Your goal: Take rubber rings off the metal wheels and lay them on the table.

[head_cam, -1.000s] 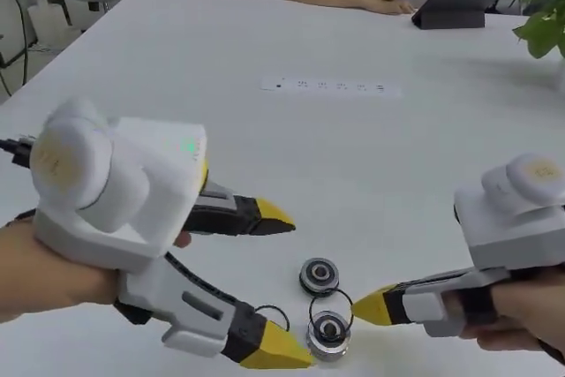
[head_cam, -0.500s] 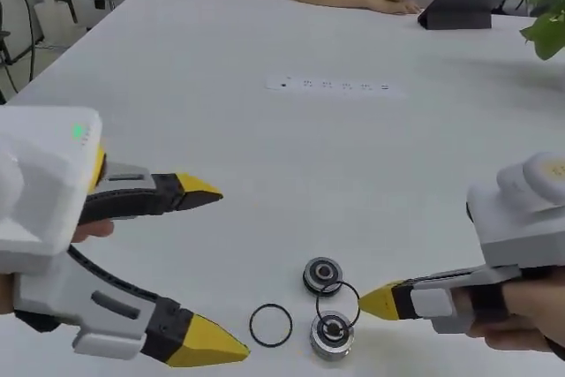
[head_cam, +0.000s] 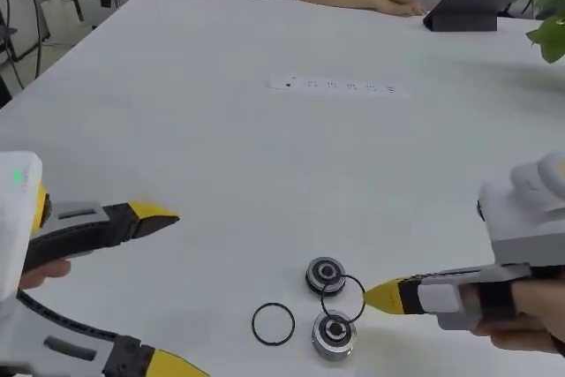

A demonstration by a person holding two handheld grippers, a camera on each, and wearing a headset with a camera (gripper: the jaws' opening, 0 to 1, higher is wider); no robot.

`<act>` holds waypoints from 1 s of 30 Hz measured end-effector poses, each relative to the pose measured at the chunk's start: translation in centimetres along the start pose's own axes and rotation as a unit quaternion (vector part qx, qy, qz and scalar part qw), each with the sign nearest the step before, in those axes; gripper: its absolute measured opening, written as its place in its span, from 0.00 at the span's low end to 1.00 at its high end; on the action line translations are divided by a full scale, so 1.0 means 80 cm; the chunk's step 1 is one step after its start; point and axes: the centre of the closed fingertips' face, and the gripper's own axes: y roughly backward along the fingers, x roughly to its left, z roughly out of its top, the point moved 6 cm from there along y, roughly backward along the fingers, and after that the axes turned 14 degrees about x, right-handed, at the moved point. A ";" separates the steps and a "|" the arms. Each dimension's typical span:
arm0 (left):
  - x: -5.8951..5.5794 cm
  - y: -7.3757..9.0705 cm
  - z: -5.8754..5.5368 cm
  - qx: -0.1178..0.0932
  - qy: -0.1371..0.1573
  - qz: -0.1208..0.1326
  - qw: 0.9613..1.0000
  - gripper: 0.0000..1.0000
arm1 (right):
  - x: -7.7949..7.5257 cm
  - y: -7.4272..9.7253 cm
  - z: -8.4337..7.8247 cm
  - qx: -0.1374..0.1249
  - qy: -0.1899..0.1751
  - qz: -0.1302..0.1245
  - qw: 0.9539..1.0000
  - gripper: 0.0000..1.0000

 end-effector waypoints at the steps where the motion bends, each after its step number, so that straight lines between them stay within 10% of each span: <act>1: -0.002 -0.001 -0.004 0.003 0.003 -0.002 1.000 0.92 | 0.001 0.001 0.001 -0.002 -0.001 0.001 1.000 0.00; 30: -0.013 -0.010 -0.020 -0.018 0.044 -0.005 0.999 0.90 | 0.028 -0.004 0.022 -0.042 0.016 0.012 0.999 0.00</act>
